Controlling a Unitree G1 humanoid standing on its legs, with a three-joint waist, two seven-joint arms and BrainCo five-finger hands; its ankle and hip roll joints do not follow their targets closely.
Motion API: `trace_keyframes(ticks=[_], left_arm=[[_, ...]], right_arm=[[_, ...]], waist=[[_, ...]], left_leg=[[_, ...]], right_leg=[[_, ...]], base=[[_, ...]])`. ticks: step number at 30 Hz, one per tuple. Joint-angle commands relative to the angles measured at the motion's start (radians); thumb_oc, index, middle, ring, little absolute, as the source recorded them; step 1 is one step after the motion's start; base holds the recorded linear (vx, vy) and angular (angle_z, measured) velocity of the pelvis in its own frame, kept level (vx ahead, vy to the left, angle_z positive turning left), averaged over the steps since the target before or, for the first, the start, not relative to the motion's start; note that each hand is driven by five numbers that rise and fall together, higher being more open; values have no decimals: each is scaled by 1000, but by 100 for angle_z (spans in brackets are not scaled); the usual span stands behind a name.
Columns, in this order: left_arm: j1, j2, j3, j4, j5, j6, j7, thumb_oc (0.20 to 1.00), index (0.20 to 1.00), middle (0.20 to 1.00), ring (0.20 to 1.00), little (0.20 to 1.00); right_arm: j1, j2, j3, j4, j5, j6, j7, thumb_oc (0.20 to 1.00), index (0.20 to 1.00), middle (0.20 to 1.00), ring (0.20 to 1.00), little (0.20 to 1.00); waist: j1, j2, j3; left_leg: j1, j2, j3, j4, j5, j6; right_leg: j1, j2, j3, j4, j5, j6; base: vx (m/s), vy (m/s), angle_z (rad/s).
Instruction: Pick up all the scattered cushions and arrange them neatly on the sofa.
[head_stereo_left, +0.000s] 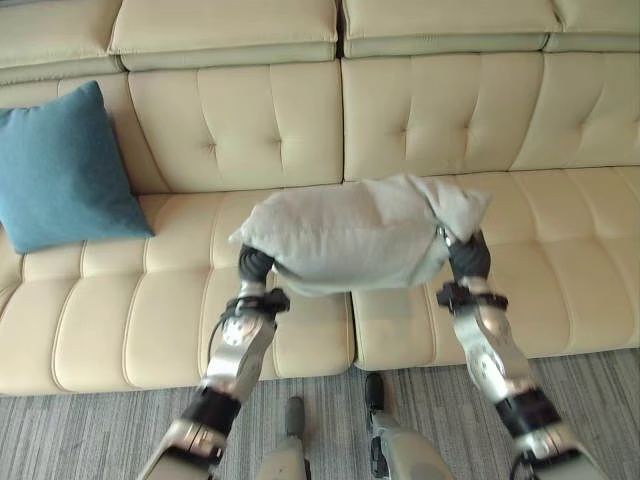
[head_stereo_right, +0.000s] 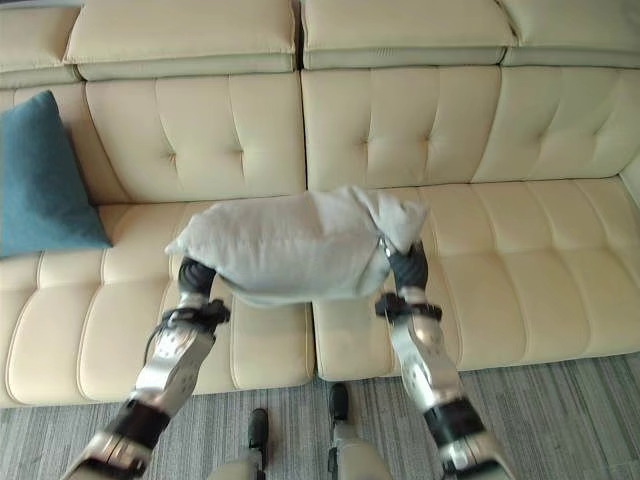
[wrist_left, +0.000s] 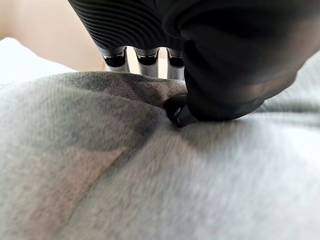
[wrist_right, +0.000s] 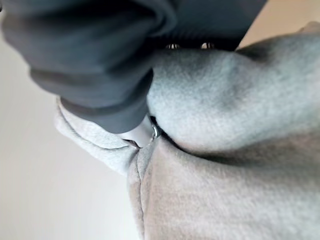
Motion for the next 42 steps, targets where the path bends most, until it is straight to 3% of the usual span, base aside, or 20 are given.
trace_keyframes(ticks=[1,9,16,21,22,23,24,25,27,30,33,36,38,41,42], left_arm=[[-149,-15,-137,-79,44,-112,-21,200,200,200,200,200],[-324,13,-139,87,-34,-99,-3,200,200,200,200,200],[-313,-3,-111,31,-23,-103,23,200,200,200,200,200],[-497,21,-168,237,-24,-74,38,200,200,200,200,200],[-636,61,-205,360,-28,-51,29,391,391,391,391,391],[-637,62,-205,361,-28,-51,29,473,473,473,473,473],[-739,99,-232,460,-86,-29,7,1000,1000,1000,1000,1000],[-819,150,-263,527,-140,-14,-19,1000,1000,1000,1000,1000],[-901,180,-306,650,-181,18,-58,1000,1000,1000,1000,1000],[-995,230,-303,737,-235,40,-35,1000,1000,1000,1000,1000],[-1002,229,-247,729,-321,29,-13,1000,1000,1000,1000,1000],[-990,245,-170,746,-463,20,3,1000,1000,1000,1000,1000],[-958,291,-138,733,-488,21,0,1000,1000,1000,1000,1000],[-819,415,-96,702,-394,33,-14,1000,1000,1000,1000,1000],[-684,489,-78,618,-251,35,-34,1000,1000,1000,1000,1000]], right_arm=[[-45,68,139,-109,-79,-71,32,200,200,200,200,200],[-207,69,149,12,-53,-67,-16,200,200,200,200,200],[-195,90,122,5,-92,-74,-58,200,200,200,200,200],[-396,33,187,238,-139,-14,-113,200,200,200,200,200],[-555,-30,242,398,-140,32,-114,925,925,925,925,925],[-556,-30,242,399,-139,32,-113,1000,1000,1000,1000,1000],[-691,-92,317,539,-151,98,-115,1000,1000,1000,1000,1000],[-802,-147,392,657,-208,164,-117,1000,1000,1000,1000,1000],[-897,-173,448,779,-268,217,-132,1000,1000,1000,1000,1000],[-984,-189,463,894,-341,284,-246,1000,1000,1000,1000,1000],[-1004,-213,451,908,-363,312,-312,1000,1000,1000,1000,1000],[-1002,-255,398,942,-271,326,-363,1000,1000,1000,1000,1000],[-973,-285,348,941,-206,305,-381,1000,1000,1000,1000,1000],[-837,-325,223,865,-43,201,-370,1000,1000,1000,1000,1000],[-687,-342,154,736,-32,156,-330,1000,1000,1000,1000,1000]], waist=[[16,-9,16],[9,-7,64],[2,1,79],[-4,3,76],[-3,3,78],[-3,3,79],[4,6,83],[12,8,84],[17,13,81],[27,23,76],[35,32,75],[41,42,69],[45,47,67],[40,43,64],[40,45,71]], left_leg=[[129,-8,21,28,-172,-8],[70,23,22,28,-152,-33],[66,44,23,0,-137,-50],[51,55,17,-7,-124,-65],[38,56,12,-7,-114,-70],[37,56,11,-7,-113,-69],[31,59,7,-7,-107,-73],[20,58,2,-7,-97,-75],[12,59,-1,-7,-87,-75],[2,56,-13,-7,-72,-75],[1,51,-24,-7,-68,-74],[4,45,-29,-7,-73,-72],[6,43,-32,-7,-77,-72],[12,38,-27,-7,-83,-68],[31,42,-15,-7,-99,-64]], right_leg=[[-39,-87,47,91,-127,112],[-128,-72,32,148,-156,104],[-162,-60,18,178,-187,98],[-176,-54,6,175,-185,101],[-185,-53,0,174,-180,103],[-185,-54,0,173,-179,104],[-190,-51,-9,177,-180,105],[-196,-49,-15,176,-174,104],[-197,-49,-21,173,-172,103],[-192,-44,-26,167,-174,101],[-183,-41,-32,163,-180,99],[-169,-41,-37,155,-185,99],[-161,-41,-36,150,-186,98],[-151,-47,-34,147,-183,94],[-134,-47,-28,149,-191,92]], base=[[21,-83,0],[43,-63,2],[60,-37,1],[12,-47,4],[-15,-41,15],[-24,-64,22],[-23,-56,17],[-26,-60,9],[-7,-24,5],[14,-19,9],[2,-4,3],[10,-1,8],[6,13,6],[-16,57,-3],[13,178,-3]])
